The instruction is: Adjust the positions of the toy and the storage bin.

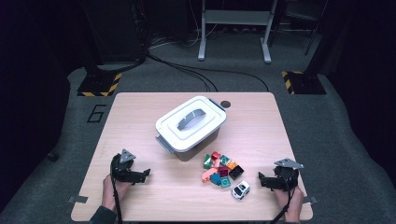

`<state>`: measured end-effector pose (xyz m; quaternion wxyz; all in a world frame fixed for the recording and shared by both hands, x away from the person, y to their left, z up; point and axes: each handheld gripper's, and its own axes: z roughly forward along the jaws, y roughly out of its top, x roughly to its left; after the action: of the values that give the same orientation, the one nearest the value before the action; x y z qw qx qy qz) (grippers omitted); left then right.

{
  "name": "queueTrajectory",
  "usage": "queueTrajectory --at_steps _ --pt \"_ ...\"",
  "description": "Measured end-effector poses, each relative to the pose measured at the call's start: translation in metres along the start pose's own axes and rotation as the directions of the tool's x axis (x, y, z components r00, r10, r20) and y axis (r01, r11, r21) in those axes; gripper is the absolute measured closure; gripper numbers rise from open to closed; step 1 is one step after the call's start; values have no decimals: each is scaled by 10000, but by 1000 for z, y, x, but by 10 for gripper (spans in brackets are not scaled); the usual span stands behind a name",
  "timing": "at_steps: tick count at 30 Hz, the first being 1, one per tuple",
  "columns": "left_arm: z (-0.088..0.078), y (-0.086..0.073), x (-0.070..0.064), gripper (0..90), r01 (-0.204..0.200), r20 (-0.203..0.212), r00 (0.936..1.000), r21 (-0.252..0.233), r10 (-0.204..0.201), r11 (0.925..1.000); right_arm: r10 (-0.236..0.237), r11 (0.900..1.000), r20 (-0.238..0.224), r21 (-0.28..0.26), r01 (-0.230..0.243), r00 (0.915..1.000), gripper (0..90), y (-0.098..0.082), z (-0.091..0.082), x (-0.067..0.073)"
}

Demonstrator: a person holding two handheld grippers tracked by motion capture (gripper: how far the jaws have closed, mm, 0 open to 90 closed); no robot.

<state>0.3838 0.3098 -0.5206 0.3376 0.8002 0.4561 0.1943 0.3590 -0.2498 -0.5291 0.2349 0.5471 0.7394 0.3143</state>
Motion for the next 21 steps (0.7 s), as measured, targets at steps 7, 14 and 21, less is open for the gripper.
queueTrajectory --at_steps 7,14,21 --pt "-14 15 0 21 -72 194 9998 -244 76 9997 0 10000 -3 2 0 10000 20 0 0 0" --pt "-28 32 4 25 -72 224 9997 -492 83 9988 15 10000 -19 -3 -15 10000 20 0 0 0" --pt "-44 57 6 28 -299 359 9988 -652 323 9974 9 10000 -20 -5 -9 10000 20 0 0 0"
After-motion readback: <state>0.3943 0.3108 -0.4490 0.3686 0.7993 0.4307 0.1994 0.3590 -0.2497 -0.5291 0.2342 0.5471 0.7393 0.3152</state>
